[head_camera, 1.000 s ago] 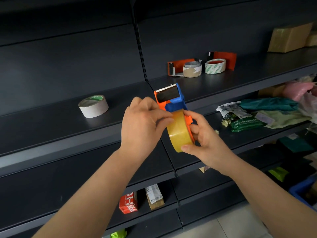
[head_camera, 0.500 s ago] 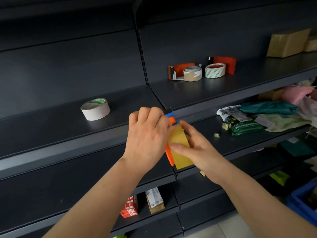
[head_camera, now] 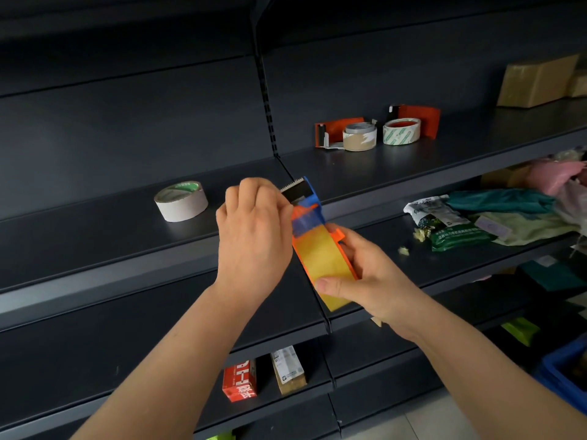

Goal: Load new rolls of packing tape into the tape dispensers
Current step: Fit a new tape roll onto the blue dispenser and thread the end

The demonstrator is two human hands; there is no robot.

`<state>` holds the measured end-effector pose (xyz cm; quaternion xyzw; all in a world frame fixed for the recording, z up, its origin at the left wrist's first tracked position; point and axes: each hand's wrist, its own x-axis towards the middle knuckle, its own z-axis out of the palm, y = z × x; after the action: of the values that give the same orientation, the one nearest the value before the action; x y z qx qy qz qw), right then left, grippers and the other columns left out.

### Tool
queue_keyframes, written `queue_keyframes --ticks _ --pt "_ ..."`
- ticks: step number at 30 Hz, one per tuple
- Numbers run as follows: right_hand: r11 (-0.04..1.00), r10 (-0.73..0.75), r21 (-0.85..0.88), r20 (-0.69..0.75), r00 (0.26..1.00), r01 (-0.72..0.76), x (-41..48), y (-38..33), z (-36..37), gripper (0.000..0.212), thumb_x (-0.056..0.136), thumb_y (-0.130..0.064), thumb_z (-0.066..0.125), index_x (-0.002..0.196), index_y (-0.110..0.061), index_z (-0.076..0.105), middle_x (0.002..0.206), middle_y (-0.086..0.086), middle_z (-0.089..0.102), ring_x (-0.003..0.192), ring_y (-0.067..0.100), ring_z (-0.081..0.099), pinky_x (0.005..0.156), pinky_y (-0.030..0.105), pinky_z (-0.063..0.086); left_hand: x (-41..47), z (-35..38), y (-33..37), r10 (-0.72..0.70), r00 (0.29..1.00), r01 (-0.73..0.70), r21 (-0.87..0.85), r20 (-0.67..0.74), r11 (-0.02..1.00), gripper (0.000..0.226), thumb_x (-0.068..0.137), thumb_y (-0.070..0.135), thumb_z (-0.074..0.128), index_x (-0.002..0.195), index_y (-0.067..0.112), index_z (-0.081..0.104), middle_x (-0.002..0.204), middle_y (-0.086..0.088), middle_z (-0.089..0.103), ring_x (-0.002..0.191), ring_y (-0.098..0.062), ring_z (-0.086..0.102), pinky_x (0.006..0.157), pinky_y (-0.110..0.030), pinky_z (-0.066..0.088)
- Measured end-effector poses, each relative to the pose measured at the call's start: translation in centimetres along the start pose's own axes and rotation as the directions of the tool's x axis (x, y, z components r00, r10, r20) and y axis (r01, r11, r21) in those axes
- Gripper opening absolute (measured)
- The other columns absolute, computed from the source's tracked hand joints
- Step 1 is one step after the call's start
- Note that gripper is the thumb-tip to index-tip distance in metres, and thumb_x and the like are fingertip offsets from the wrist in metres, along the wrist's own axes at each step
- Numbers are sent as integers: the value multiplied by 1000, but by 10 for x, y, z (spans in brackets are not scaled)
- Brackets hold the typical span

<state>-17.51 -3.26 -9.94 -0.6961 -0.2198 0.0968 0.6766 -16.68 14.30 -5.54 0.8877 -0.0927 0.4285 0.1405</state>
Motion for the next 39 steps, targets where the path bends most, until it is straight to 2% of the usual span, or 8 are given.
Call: queue_keyframes --ticks 6,9,17,23,27,32,35,39 --pt "996 89 -32 78 993 -87 -2 4 4 68 84 -16 74 130 -40 29 121 -1 64 106 14 67 95 37 54 -7 -1 3 -13 999 15 -41 45 999 7 92 14 58 87 11 63 114 -3 59 99 -25 51 77 -42 45" --pt "994 113 -14 117 987 -112 -3 3 6 66 88 -1 66 128 -34 26 113 3 71 100 17 71 91 34 56 -11 -1 2 7 999 -7 5 44 1000 7 91 14 59 85 11 63 112 -2 59 100 -24 51 80 -41 42" --pt "993 30 -120 82 996 -20 -12 10 12 97 73 -9 78 146 -42 24 123 -2 66 112 17 66 93 45 55 -1 -14 -13 -119 993 119 3 -19 993 16 90 18 49 85 6 59 105 -11 57 93 -32 51 72 -47 46" --pt "998 3 -69 14 1000 -2 -14 14 19 88 79 8 70 141 -40 30 112 -8 71 108 11 68 90 35 55 0 -23 -11 -118 983 126 -51 140 991 13 94 19 47 85 14 55 102 -4 55 97 -25 47 86 -45 43" --pt "1000 0 30 -30 1000 1 -14 14 24 55 93 -8 61 130 -42 38 109 -9 72 103 11 70 86 26 55 2 -21 -11 -266 936 303 -144 230 942 17 96 20 43 85 14 54 100 0 51 99 -23 46 90 -50 43" --pt "1000 -27 1 -65 998 27 -17 13 26 61 91 -13 65 141 -31 37 116 0 71 106 15 69 93 33 54 5 -26 -11 -331 894 410 -255 302 876 31 86 47 36 73 24 51 92 3 56 96 -22 50 87 -48 45" --pt "999 -40 -33 -84 996 37 -16 12 24 63 90 -18 68 142 -32 36 119 0 69 108 15 68 97 39 53 1 -28 -8 -285 897 380 -262 336 887 41 74 67 54 86 29 61 100 9 58 103 -16 52 88 -39 46" --pt "997 -46 -64 -85 995 40 -15 14 22 67 89 -23 69 144 -34 33 123 -2 66 110 15 67 100 46 50 0 -27 -6 -238 944 304 -318 229 898 17 77 33 76 90 33 65 95 11 59 97 -15 55 84 -30 47"
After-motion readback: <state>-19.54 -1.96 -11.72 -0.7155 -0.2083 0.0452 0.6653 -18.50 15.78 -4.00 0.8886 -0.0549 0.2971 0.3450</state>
